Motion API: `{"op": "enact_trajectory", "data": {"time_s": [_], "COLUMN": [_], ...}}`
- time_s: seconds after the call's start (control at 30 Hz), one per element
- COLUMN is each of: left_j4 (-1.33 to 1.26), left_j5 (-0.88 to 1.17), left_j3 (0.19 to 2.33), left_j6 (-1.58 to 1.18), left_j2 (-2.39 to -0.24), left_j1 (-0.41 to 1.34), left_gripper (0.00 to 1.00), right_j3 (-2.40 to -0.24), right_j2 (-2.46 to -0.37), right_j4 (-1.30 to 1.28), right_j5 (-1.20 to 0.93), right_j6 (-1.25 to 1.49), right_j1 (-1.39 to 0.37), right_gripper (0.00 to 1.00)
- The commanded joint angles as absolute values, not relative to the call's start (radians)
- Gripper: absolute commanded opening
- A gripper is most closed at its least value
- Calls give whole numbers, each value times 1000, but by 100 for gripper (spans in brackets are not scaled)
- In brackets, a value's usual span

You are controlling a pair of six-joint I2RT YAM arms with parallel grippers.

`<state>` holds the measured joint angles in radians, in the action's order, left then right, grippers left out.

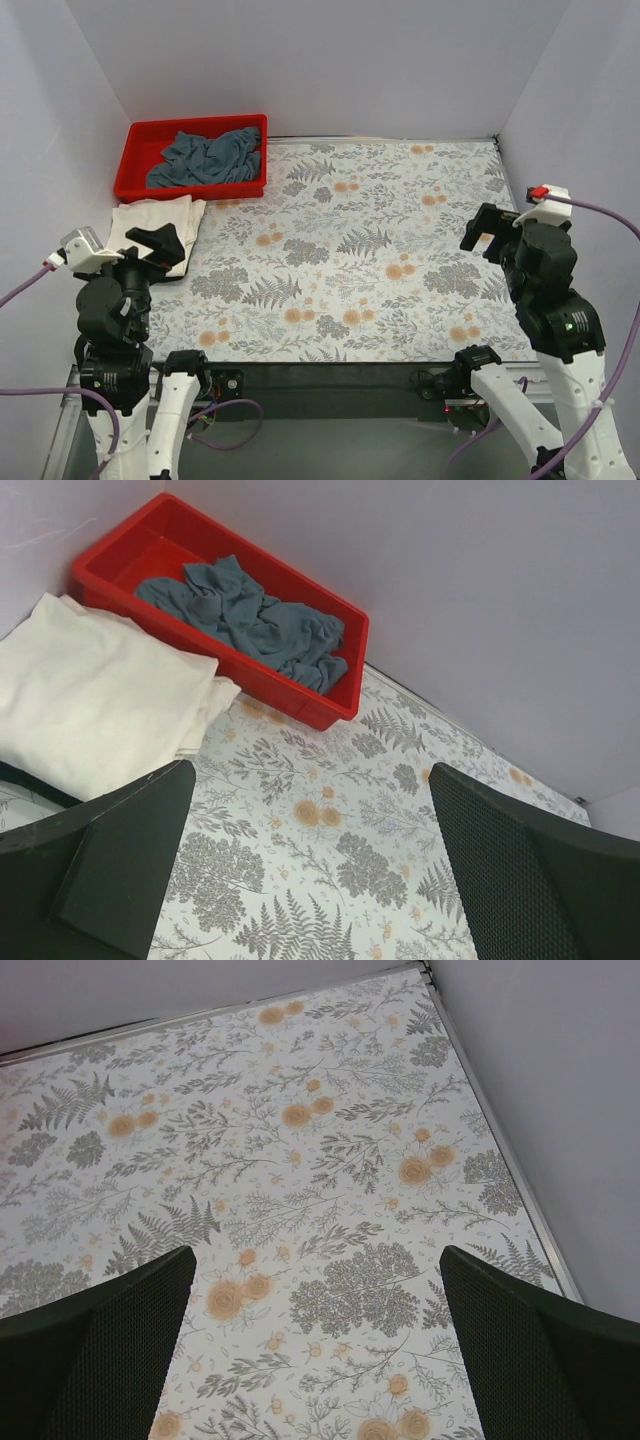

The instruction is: Fold and stack the t-shirts

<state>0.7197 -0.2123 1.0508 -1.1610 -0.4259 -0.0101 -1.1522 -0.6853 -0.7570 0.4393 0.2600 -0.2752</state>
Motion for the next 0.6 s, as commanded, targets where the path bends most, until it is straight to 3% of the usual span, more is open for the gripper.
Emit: {"op": "enact_trajectory", "data": {"time_s": [0.0, 0.2, 0.57], "left_j4": [640, 551, 480], "left_j5": [-238, -251, -256], "left_j3": [974, 873, 851], "left_j6": [-1173, -1203, -1241], "left_j2": [-321, -256, -308], "left_j1": [-14, -14, -14], "left_gripper": [98, 98, 98], "right_j3": [-1037, -925, -930], "right_j2": [-559, -410, -442], "right_j4": [-605, -489, -469], "right_j5": [436, 420, 356], "right_j6": [174, 127, 87], "right_j1": [-281, -281, -281], "right_gripper": [98, 98, 98]}}
